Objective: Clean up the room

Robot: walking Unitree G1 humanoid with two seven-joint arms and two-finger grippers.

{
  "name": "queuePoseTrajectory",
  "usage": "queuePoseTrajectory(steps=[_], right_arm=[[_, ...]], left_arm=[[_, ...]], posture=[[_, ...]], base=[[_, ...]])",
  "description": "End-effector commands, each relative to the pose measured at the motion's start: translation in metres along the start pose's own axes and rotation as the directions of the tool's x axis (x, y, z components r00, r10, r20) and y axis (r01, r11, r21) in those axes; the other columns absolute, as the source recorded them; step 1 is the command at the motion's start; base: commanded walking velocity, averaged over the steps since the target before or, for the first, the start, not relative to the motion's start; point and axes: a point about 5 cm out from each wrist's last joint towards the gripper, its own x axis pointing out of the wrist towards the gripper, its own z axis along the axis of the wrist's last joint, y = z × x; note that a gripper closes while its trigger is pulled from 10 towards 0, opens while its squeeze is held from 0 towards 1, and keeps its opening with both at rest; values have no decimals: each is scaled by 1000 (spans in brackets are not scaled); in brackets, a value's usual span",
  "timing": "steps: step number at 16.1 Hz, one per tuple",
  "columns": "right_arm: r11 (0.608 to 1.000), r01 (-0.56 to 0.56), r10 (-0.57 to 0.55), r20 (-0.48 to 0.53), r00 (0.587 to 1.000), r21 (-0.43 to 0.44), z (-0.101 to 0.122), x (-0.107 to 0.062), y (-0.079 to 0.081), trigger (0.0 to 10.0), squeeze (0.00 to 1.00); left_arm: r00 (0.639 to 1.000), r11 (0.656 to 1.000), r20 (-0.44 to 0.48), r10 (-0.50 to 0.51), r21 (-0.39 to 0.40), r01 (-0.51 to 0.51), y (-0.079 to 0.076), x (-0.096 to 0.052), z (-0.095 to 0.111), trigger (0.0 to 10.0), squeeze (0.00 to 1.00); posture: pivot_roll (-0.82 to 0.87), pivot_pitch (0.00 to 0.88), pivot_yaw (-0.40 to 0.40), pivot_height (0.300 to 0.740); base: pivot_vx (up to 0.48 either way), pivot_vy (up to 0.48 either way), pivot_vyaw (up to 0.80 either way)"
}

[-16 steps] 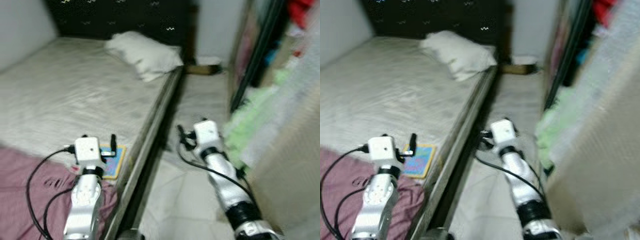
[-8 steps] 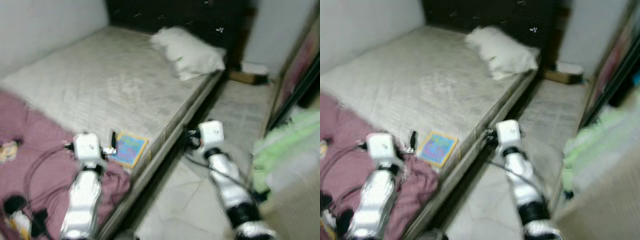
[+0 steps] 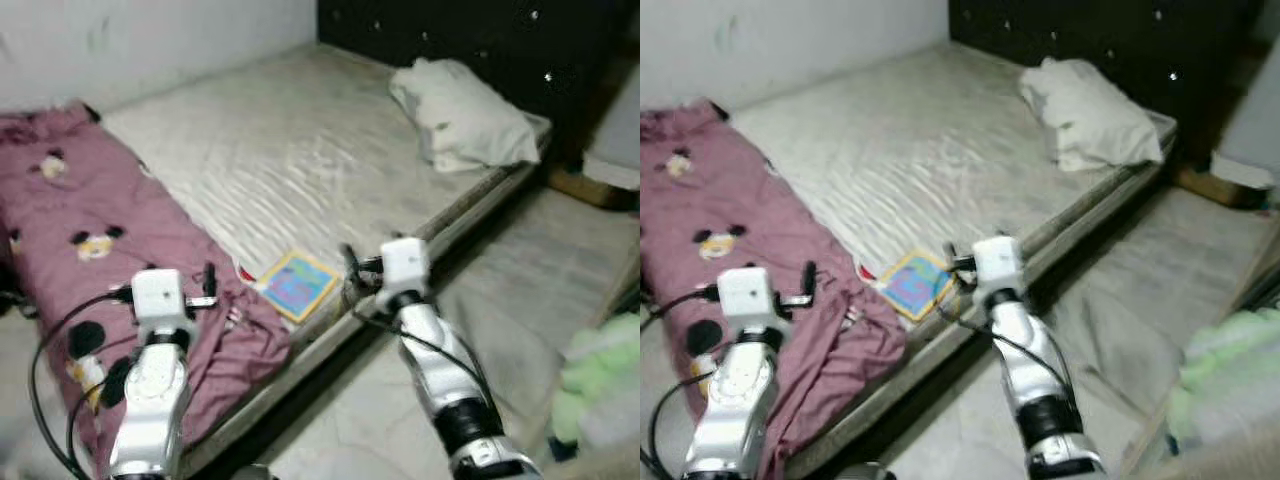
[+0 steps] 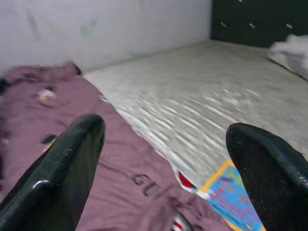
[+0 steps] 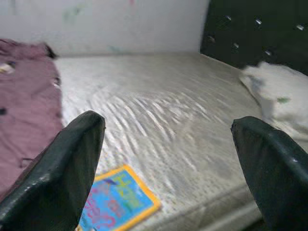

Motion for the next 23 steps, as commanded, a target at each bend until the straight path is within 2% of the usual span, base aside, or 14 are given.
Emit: queuePoseTrajectory(steps=[1, 6, 10, 14, 20, 23], right_arm=[[1000, 22, -22, -13, 1000, -7, -3, 0, -8, 10000, 0], [1000, 21, -21, 4, 1000, -3, 2, 1, -9, 10000, 0], [1000, 19, -19, 17, 1000, 16, 6, 3, -5, 10000, 0], [999, 43, -45, 62, 997, 31, 18, 2, -8, 10000, 0], [998, 41, -46, 79, 996, 55, 29, 5, -9, 10000, 0], [997, 37, -43, 80, 996, 72, 31, 6, -9, 10000, 0]], left_arm=[[1000, 1000, 8, -11, -1, 11, -4, 0, 1, 10000, 0], [1000, 1000, 15, -16, -1, 16, -6, 0, 5, 10000, 0], [1000, 1000, 14, -15, -2, 15, -1, 0, 9, 10000, 0], [1000, 1000, 25, -6, -12, 6, 5, 1, 20, 10000, 0], [1000, 999, 20, -23, -35, 24, 5, 4, 27, 10000, 0], [997, 997, 59, -59, -49, 62, 2, 4, 34, 10000, 0]], posture=[[30, 0, 31, 740], [49, 0, 16, 740], [53, 0, 20, 740], [45, 0, 21, 740], [40, 0, 9, 740], [43, 0, 2, 740]], base=[[0, 0, 800], [0, 0, 800], [0, 0, 800], [0, 0, 800], [0, 0, 800], [106, 0, 0]])
